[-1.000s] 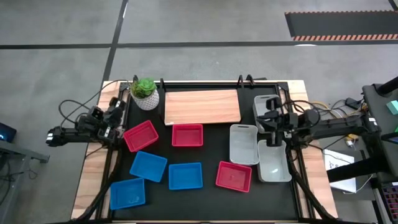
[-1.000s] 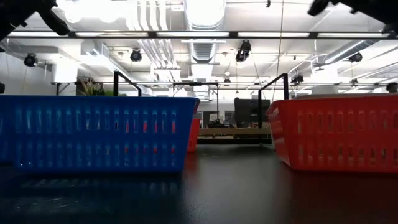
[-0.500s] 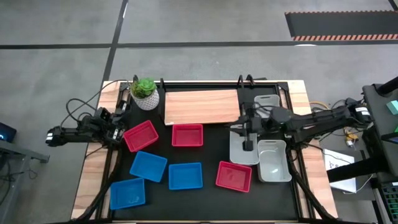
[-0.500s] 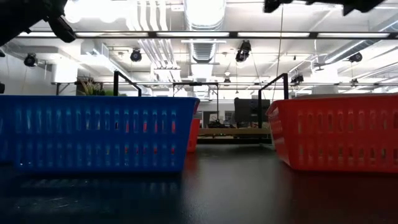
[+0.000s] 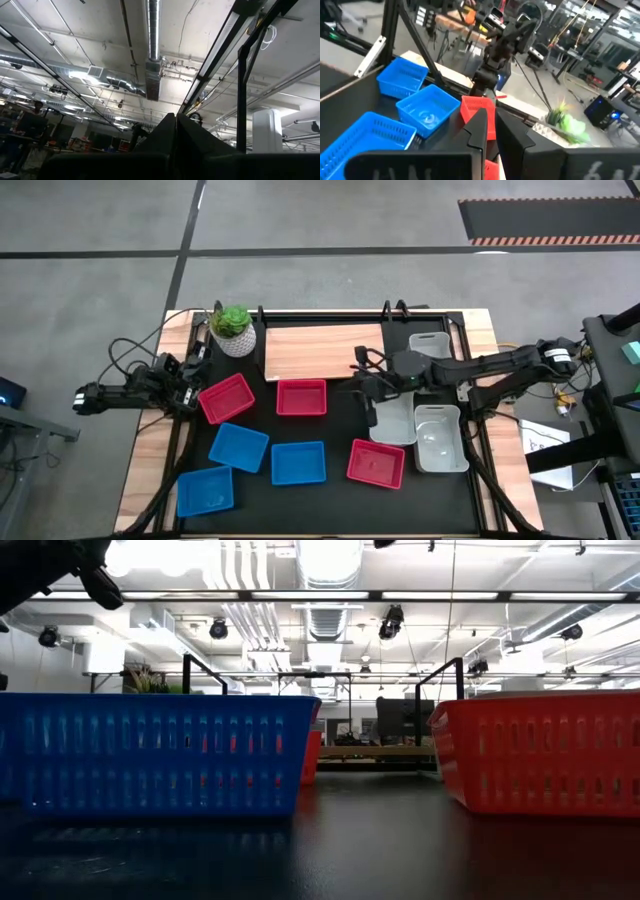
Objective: Stack baskets on shelf by color
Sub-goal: Put the top right red basket on the shelf
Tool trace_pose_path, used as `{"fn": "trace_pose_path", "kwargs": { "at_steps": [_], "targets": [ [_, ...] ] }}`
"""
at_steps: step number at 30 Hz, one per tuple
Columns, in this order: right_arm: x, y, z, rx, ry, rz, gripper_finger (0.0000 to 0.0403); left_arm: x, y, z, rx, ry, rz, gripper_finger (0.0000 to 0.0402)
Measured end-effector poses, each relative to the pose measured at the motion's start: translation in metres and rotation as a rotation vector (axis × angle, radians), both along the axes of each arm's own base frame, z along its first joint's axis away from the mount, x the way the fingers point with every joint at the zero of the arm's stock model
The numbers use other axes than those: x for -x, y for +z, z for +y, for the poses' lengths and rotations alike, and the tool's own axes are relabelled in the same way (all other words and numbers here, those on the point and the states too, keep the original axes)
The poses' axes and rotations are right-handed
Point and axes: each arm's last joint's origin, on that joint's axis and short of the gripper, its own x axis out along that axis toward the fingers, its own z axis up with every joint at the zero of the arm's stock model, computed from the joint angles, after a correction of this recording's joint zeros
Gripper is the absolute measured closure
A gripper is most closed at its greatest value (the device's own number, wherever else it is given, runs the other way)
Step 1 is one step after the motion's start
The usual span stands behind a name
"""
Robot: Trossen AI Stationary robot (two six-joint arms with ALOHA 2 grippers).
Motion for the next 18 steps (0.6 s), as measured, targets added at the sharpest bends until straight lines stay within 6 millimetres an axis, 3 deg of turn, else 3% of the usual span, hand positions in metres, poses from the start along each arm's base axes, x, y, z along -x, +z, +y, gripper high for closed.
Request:
{"fn": "trace_pose_path", "kwargs": {
  "at_steps": [9,14,18],
  "targets": [
    [-0.038,0.021,0.001,0.083,0.012,0.242,0.0374,0.0,0.0,0.0,0.0,-0.001,0.0,0.0402],
    [-0.057,0.015,-0.002,0.11,0.012,0.377,0.0371,0.0,0.0,0.0,-0.001,0.0,0.0,0.0402],
    [-0.069,0.01,-0.004,0.114,0.002,0.437,0.0344,0.0,0.0,0.0,-0.001,0.0,-0.004,0.0402]
  ]
}}
